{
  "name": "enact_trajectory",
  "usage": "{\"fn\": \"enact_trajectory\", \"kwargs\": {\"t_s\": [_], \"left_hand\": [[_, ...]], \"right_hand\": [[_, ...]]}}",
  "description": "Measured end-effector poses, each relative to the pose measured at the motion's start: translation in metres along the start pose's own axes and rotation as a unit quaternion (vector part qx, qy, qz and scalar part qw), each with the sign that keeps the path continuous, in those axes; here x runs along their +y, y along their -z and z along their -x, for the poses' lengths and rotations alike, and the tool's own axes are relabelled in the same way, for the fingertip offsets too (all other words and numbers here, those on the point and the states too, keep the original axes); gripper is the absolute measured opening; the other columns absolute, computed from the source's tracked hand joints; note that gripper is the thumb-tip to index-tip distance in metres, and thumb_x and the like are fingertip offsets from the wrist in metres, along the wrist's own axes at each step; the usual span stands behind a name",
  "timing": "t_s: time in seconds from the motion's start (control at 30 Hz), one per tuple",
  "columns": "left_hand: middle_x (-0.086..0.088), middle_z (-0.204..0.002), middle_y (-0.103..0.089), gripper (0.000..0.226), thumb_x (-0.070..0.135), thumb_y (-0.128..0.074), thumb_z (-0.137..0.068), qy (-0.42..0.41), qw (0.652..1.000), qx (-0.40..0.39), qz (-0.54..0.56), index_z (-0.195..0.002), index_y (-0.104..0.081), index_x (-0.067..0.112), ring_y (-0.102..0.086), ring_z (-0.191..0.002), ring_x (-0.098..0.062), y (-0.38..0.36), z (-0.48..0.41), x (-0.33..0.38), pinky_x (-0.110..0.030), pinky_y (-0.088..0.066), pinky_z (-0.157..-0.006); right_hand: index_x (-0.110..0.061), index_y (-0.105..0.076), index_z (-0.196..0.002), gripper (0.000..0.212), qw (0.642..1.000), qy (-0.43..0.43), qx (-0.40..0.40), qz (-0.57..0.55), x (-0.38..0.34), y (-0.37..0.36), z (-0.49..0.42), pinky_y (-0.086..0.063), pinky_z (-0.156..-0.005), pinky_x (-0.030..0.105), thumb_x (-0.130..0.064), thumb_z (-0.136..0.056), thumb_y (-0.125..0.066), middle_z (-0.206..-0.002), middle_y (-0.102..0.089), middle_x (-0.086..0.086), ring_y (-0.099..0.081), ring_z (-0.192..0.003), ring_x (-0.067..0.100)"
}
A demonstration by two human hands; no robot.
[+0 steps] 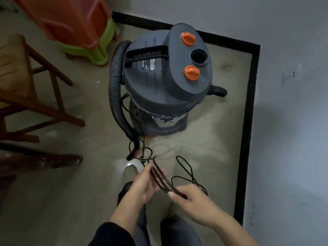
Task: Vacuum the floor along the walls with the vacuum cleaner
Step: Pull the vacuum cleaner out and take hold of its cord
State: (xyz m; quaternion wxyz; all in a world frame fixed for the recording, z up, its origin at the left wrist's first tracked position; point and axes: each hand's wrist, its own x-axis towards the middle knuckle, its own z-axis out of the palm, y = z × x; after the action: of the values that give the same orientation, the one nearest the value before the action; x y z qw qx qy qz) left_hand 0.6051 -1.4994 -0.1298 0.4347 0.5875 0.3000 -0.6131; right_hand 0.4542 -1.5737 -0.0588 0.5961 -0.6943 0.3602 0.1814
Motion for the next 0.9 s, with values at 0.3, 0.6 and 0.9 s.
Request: {"fn": "enact_trajectory", "kwargs": {"t_s": [0.3,0.6,0.9], "left_hand": [[-0.009,-0.062,-0.055,0.016,0.001,-0.051,-0.095,-0.084,0.990,0.031,-0.111,-0.080,-0.056,0.003,-0.055,-0.049,-0.016,-0.004,0.030,-0.063,-0.026,-0.053,-0.047],[-0.003,-0.072,-0.055,0.023,-0.001,-0.054,-0.095,-0.091,0.989,-0.065,-0.092,-0.113,-0.067,0.008,-0.059,-0.069,-0.013,0.030,0.051,-0.074,-0.026,-0.058,-0.068],[0.003,-0.058,-0.035,0.026,0.024,-0.056,-0.097,-0.137,0.988,-0.008,-0.071,-0.116,-0.068,0.012,-0.034,-0.048,-0.009,0.066,0.056,-0.073,-0.022,-0.035,-0.050]], "right_hand": [[-0.017,-0.056,-0.064,0.039,0.994,-0.013,-0.033,-0.102,0.034,-0.021,0.051,-0.033,-0.059,0.027,-0.043,-0.094,-0.057,-0.060,-0.047,-0.004,-0.044,-0.059,0.007],[-0.013,-0.054,-0.068,0.029,0.959,-0.111,-0.029,-0.259,0.061,-0.065,0.056,-0.037,-0.052,0.013,-0.006,-0.096,-0.055,-0.058,-0.048,-0.003,-0.044,-0.051,0.004],[0.000,-0.062,-0.089,0.018,0.871,-0.176,0.233,-0.395,0.060,-0.044,0.041,-0.038,-0.054,0.028,-0.008,-0.099,-0.049,-0.050,-0.039,0.000,-0.038,-0.046,0.012]]}}
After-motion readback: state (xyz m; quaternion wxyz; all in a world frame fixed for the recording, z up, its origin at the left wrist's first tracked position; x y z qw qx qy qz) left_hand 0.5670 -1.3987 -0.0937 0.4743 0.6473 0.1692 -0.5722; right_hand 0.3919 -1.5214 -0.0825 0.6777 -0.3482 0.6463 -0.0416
